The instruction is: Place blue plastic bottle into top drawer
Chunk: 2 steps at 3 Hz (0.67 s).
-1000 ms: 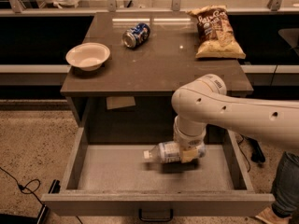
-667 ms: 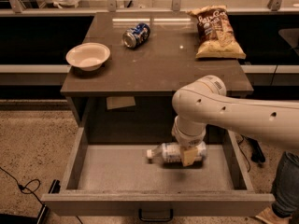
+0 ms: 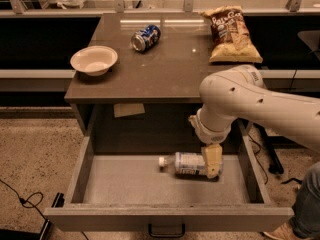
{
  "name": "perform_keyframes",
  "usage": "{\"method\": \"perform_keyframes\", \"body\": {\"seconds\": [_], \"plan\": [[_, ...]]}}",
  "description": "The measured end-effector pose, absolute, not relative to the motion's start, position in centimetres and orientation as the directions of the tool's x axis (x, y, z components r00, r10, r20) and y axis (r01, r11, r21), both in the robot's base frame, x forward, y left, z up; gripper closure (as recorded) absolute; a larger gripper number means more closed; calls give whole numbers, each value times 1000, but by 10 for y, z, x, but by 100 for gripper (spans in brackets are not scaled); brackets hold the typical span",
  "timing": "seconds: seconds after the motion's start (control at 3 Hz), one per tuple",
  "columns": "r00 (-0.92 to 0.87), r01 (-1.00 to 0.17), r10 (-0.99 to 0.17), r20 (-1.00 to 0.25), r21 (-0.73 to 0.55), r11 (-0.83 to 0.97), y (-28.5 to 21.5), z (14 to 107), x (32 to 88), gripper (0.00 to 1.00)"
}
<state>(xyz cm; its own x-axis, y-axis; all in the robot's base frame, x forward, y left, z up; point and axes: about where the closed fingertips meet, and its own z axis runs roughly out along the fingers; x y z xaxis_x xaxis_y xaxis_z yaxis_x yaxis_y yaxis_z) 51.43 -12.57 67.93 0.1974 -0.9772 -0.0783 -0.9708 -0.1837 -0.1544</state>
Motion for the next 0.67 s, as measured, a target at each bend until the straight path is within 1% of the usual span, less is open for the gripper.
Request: {"method": "perform_keyframes", "body": {"seconds": [0.33, 0.67], "plan": [[182, -972, -973, -139, -173, -158, -125, 724, 522, 0], [209, -962, -952, -224, -220, -160, -116, 778, 526, 0]]}}
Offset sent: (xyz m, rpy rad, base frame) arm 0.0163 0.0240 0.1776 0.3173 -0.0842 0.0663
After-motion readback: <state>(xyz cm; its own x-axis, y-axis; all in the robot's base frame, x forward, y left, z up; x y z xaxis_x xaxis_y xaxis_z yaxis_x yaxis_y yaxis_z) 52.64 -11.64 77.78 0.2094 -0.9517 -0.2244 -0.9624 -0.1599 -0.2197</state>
